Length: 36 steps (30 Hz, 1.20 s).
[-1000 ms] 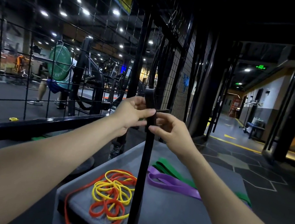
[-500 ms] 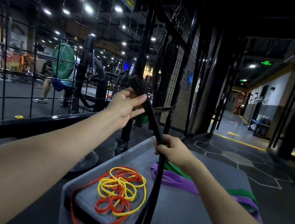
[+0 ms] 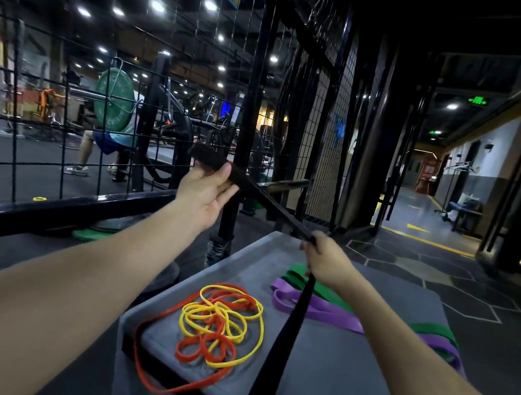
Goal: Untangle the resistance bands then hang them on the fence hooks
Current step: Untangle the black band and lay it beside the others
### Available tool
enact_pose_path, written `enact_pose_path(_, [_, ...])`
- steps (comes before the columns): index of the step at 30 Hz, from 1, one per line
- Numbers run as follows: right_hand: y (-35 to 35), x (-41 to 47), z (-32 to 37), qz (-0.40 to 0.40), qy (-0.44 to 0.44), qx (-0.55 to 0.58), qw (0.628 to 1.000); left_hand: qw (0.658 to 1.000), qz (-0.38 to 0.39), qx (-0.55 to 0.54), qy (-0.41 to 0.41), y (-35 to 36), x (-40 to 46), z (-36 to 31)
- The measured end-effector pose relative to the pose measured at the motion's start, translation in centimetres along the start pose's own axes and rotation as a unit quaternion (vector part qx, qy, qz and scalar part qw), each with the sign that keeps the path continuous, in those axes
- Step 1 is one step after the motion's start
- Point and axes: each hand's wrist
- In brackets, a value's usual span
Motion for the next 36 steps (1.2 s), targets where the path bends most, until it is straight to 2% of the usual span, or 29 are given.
enact_pose_path(2, [-0.8, 0.4, 0.7, -0.052, -0.014, -0.025, 0.998, 0.996, -0.064, -0.020, -0.054, -1.1, 0.1, 1.3])
enact_pose_path(4, [-1.6, 0.7, 1.2, -0.061, -0.028, -0.050, 0.997, 0.980, -0.083, 0.060, -0.169, -2.5, -0.7, 2.8])
enact_pose_path(6, [-2.3, 0.8, 1.5, -0.055, -0.032, -0.066, 0.996, 0.932, -0.021, 0.201, -0.302, -3.7, -2.6, 3.8])
enact_pose_path(8, [-2.6, 0.8, 1.8, -0.055, -0.040, -0.066, 0.995, 0.876, 0.085, 0.324, -0.347, -4.1, -4.7, 4.2])
enact_pose_path(9, [-2.6, 0.8, 2.0, -0.052, -0.045, -0.074, 0.995, 0.855, 0.127, 0.377, -0.333, -3.8, -5.5, 4.1])
enact_pose_path(10, [-2.5, 0.8, 2.2, -0.047, -0.050, -0.088, 0.994, 0.848, 0.153, 0.417, -0.289, -3.0, -6.0, 3.6])
enact_pose_path(12, [-2.2, 0.6, 2.8, -0.028, -0.058, -0.114, 0.991, 0.863, 0.148, 0.469, -0.116, -1.2, -5.8, 3.0])
enact_pose_path(13, [-2.1, 0.5, 3.2, -0.020, -0.064, -0.119, 0.991, 0.862, 0.138, 0.486, -0.025, -0.3, -5.5, 2.6])
enact_pose_path(14, [-2.0, 0.4, 3.5, -0.015, -0.071, -0.122, 0.990, 0.846, 0.145, 0.512, 0.044, 0.4, -5.2, 2.3])
enact_pose_path(15, [-2.0, 0.3, 3.8, -0.011, -0.078, -0.122, 0.989, 0.822, 0.167, 0.538, 0.087, 1.0, -4.9, 2.3])
enact_pose_path(17, [-2.1, 0.0, 4.6, -0.003, -0.089, -0.120, 0.989, 0.787, 0.218, 0.568, 0.102, 1.8, -4.5, 3.1])
enact_pose_path(20, [-2.8, -0.4, 5.3, 0.007, -0.104, -0.116, 0.988, 0.802, 0.265, 0.528, 0.091, 2.8, -4.3, 4.3])
enact_pose_path(24, [-3.4, -0.6, 4.6, -0.012, -0.119, -0.112, 0.987, 0.854, 0.273, 0.433, 0.095, 3.6, -4.6, 3.9])
enact_pose_path(27, [-2.9, -0.9, 4.5, -0.033, -0.125, -0.043, 0.991, 0.858, 0.257, 0.428, 0.121, 4.1, -4.7, 2.5])
enact_pose_path(32, [-1.5, -1.9, 2.9, 0.001, -0.058, 0.006, 0.998, 0.914, 0.179, 0.345, 0.118, 3.2, -3.7, -0.8])
enact_pose_path(36, [-1.8, -2.1, 2.5, -0.029, -0.028, 0.025, 0.999, 0.946, 0.127, 0.279, 0.106, 1.6, -3.0, -2.2])
Point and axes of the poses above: each hand's wrist, its own x-axis towards the middle knuckle, its own y-axis out of the palm, z = x × y, and after that the axes turned 1 degree about -z, right-handed
